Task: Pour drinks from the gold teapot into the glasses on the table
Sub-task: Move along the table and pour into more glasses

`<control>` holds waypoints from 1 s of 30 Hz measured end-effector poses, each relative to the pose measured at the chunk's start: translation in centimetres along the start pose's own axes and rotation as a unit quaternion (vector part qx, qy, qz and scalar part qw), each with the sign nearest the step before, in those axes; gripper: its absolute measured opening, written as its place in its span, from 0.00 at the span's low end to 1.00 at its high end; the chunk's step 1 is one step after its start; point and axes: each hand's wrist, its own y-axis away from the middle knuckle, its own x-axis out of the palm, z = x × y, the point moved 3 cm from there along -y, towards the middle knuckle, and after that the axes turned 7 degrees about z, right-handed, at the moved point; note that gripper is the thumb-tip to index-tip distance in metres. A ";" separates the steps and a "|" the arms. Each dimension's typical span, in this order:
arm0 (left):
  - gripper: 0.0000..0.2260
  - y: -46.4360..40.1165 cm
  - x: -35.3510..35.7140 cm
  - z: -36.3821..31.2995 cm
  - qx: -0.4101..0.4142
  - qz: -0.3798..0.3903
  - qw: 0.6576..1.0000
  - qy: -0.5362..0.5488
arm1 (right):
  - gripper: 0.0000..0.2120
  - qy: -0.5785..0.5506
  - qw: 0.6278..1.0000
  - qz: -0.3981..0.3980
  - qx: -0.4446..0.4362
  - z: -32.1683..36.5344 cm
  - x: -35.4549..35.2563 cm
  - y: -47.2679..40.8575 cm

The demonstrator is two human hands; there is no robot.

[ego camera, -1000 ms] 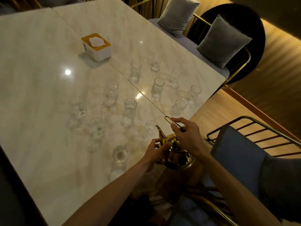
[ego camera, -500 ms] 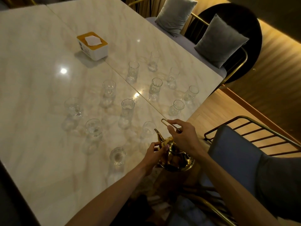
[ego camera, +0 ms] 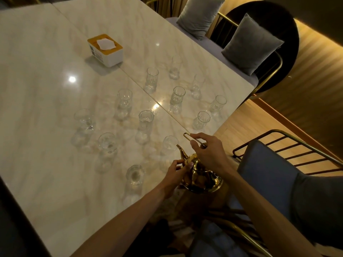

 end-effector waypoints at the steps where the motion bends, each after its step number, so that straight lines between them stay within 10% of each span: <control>1: 0.22 0.0 0.0 0.0 0.000 0.001 1.000 0.001 | 0.14 0.002 1.000 0.000 0.001 0.1 -0.1 0.0; 30: 0.19 2.0 1.9 -0.8 -0.019 0.015 0.999 0.028 | 0.15 0.050 0.999 -0.002 -0.005 1.4 -1.0 1.1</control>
